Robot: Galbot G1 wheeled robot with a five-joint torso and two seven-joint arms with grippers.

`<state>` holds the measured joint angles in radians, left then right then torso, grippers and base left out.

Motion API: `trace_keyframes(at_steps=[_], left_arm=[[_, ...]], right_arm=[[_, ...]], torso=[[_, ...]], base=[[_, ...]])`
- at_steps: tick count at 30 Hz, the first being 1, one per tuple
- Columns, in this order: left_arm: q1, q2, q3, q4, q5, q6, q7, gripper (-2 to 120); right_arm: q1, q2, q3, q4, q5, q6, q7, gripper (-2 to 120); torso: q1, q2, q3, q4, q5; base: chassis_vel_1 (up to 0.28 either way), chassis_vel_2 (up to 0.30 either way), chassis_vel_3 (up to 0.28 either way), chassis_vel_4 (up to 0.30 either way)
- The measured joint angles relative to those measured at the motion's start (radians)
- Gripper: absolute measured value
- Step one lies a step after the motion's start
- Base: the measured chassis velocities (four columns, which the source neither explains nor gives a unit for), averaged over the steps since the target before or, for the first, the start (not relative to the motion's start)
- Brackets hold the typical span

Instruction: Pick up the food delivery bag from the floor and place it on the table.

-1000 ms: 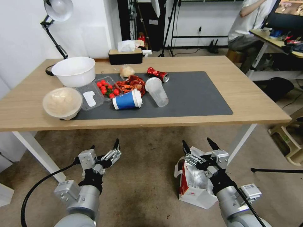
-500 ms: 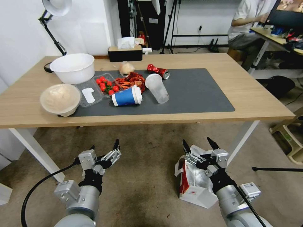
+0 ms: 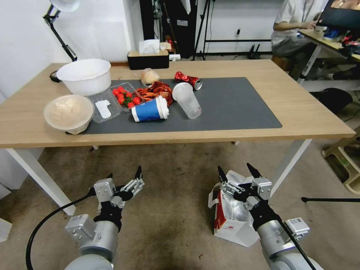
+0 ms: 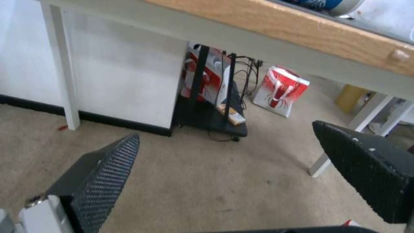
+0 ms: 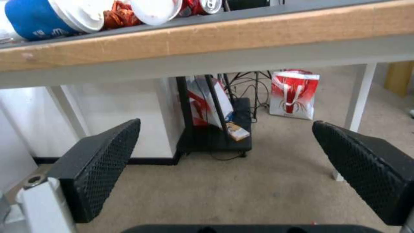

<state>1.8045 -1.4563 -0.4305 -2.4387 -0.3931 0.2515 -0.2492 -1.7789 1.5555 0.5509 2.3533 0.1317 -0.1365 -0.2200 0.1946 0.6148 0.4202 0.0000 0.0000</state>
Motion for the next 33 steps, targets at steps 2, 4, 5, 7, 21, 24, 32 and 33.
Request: trace_keyframes(at_steps=[2,4,5,7,21,24,32,33], left_arm=[[0.000,-0.001,0.000,0.000,0.000,0.000,0.000,100],[-0.001,-0.002,0.000,0.001,0.000,0.000,0.000,100],[-0.001,-0.002,0.000,0.001,0.000,0.000,0.000,100],[-0.001,-0.003,0.000,0.001,0.000,0.000,0.000,100],[0.001,-0.005,-0.002,0.001,0.000,-0.004,-0.001,100],[0.002,-0.005,-0.002,0.001,0.000,-0.004,0.000,100],[0.002,-0.001,-0.002,0.004,0.001,-0.007,0.008,100],[0.001,-0.001,-0.002,0.004,0.001,-0.007,0.008,100]], right_arm=[[0.001,-0.001,0.000,-0.001,0.000,0.000,0.000,100],[0.002,-0.002,0.000,-0.004,0.000,0.000,0.000,100],[0.002,-0.002,0.000,-0.004,0.000,0.000,0.000,100],[0.003,-0.004,0.000,-0.006,0.000,0.000,-0.001,100],[0.004,-0.008,0.001,-0.011,-0.001,0.000,-0.004,100],[0.003,-0.007,0.000,-0.011,-0.002,0.002,-0.005,100],[0.003,-0.005,0.003,-0.012,-0.005,0.002,-0.007,100],[0.003,-0.004,0.004,-0.012,-0.005,0.002,-0.007,100]], torso=[[-0.002,-0.007,-0.004,0.0000,0.0000],[-0.007,-0.017,-0.011,0.0000,0.0000],[-0.007,-0.017,-0.011,0.0000,0.0000],[-0.011,-0.029,-0.017,0.0000,0.0000],[-0.033,-0.087,-0.054,0.0000,0.0000],[-0.038,-0.098,-0.060,0.0000,0.0000],[-0.050,-0.130,-0.080,0.0000,0.0000],[-0.051,-0.135,-0.083,0.0000,0.0001]], base=[[0.000,0.000,0.000,0.000],[0.000,0.000,0.000,0.000],[0.000,0.000,0.000,0.000],[0.000,0.000,0.000,0.000],[0.000,0.000,0.000,0.000],[0.000,0.000,0.000,0.000],[0.000,0.000,0.000,0.000],[0.000,0.000,0.000,0.000]])
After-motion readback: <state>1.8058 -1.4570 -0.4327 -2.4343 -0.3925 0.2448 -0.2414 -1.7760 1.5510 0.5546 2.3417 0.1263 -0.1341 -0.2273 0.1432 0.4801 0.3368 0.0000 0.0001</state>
